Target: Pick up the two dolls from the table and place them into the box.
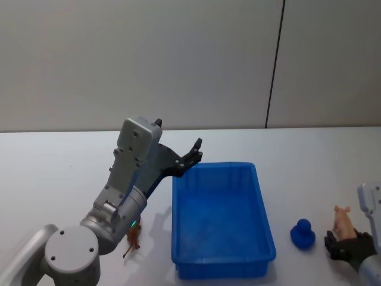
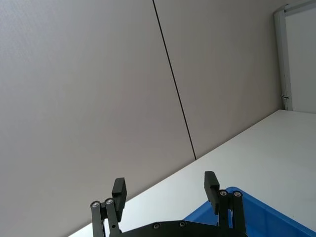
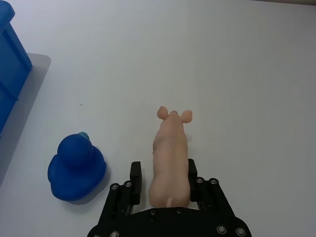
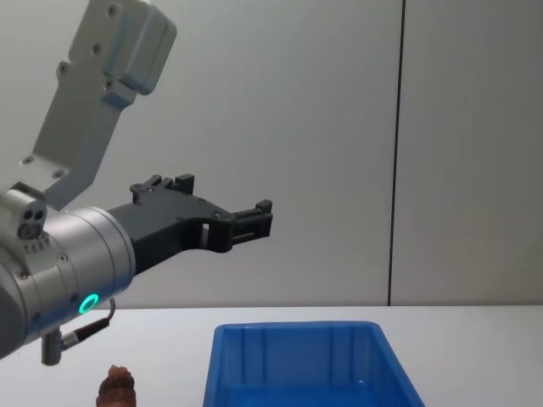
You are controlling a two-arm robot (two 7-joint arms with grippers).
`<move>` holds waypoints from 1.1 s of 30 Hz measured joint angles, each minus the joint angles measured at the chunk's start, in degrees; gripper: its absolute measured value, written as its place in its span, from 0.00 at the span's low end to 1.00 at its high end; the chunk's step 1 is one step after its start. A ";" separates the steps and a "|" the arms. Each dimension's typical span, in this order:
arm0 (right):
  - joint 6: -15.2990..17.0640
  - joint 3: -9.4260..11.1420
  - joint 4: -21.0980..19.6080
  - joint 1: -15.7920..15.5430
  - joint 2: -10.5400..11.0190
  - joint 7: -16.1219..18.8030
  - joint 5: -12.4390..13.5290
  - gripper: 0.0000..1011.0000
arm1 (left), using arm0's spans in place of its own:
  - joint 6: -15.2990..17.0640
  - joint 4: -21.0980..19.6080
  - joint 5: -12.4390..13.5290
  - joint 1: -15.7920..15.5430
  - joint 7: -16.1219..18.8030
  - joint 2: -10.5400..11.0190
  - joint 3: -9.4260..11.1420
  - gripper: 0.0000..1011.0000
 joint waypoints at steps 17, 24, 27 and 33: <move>-2.41 0.05 -0.88 0.16 0.05 0.15 -2.63 0.38 | 0.00 0.00 0.00 0.00 0.00 0.00 0.00 0.99; -4.56 0.04 -2.29 0.51 0.17 0.92 -4.84 0.38 | 0.00 0.00 0.00 0.00 0.00 0.00 0.00 0.99; -6.02 -0.08 -3.33 0.96 0.17 2.05 -6.32 0.38 | 0.00 0.00 0.00 0.00 0.00 0.00 0.00 0.99; -7.80 -0.43 -4.78 1.74 -0.02 4.40 -7.98 0.38 | 0.00 0.00 0.00 0.00 0.00 0.00 0.00 0.99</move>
